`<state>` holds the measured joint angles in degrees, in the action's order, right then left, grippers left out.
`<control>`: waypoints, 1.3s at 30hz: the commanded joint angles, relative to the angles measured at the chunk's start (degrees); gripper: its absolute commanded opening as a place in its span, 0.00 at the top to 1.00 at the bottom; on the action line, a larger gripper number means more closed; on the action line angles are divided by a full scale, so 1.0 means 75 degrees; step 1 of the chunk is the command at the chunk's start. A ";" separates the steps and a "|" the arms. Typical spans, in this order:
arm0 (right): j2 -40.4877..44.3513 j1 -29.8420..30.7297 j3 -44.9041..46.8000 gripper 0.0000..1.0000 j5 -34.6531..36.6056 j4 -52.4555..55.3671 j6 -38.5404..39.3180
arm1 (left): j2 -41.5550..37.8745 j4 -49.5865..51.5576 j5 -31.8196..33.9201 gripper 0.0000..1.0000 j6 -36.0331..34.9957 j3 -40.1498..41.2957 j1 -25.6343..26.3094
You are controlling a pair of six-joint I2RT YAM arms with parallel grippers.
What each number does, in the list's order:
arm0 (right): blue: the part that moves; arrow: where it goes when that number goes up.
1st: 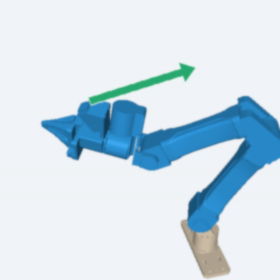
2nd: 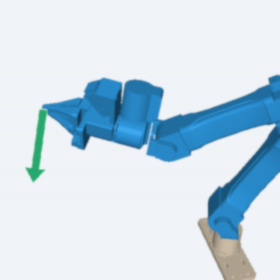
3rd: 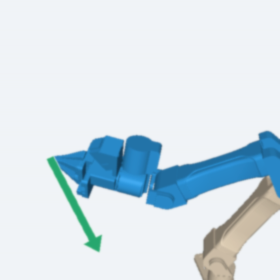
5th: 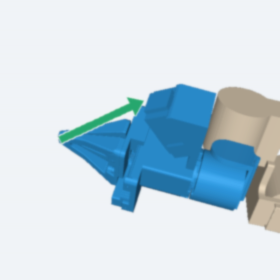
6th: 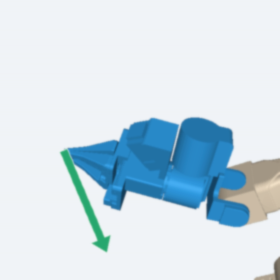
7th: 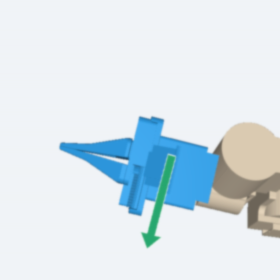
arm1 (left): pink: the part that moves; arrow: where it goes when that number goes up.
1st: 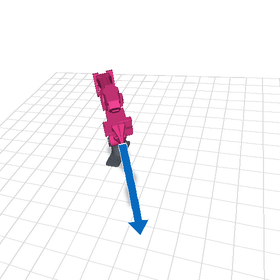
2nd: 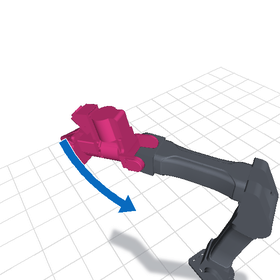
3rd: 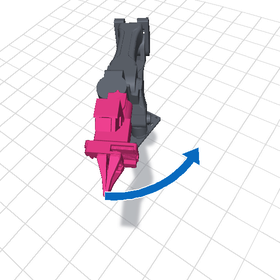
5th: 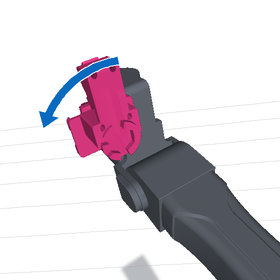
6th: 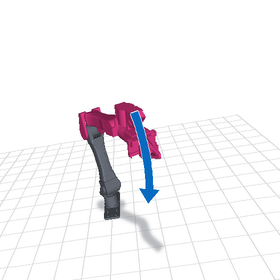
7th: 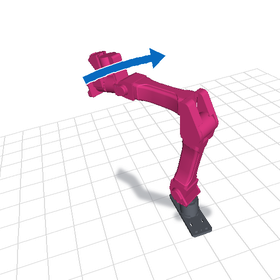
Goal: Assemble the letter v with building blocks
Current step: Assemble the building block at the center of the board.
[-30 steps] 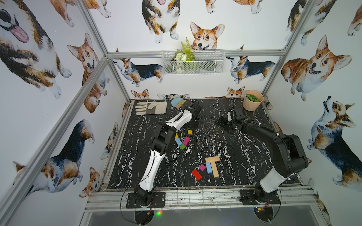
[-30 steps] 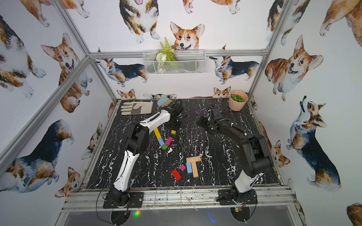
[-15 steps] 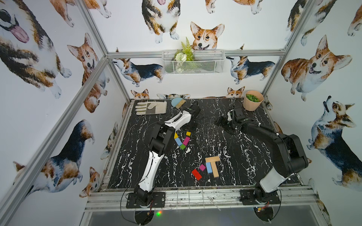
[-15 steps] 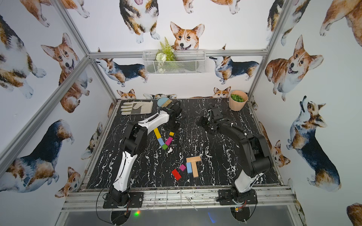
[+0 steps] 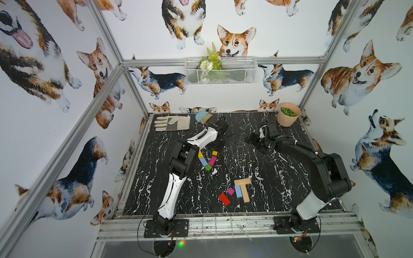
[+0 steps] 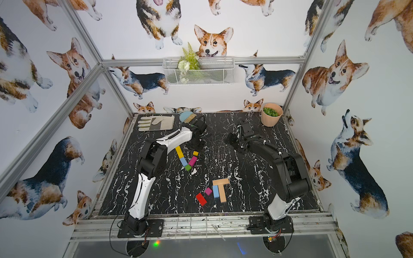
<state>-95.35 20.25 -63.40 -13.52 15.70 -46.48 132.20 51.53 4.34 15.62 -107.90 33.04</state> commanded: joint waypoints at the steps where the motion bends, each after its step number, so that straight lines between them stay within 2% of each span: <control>1: -0.0013 0.0007 -0.0004 0.07 0.0033 -0.0146 -0.0130 | -0.0046 0.0290 -0.0092 0.68 0.0030 0.0078 0.0024; 39: -0.0106 0.0007 -0.0032 0.06 -0.0014 -0.0152 -0.0137 | -0.0211 0.0304 -0.0162 0.69 -0.0008 0.0260 0.0077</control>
<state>-95.98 20.25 -63.40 -13.54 15.70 -46.48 131.13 51.86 2.90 15.62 -106.17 33.54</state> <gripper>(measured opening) 0.940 0.339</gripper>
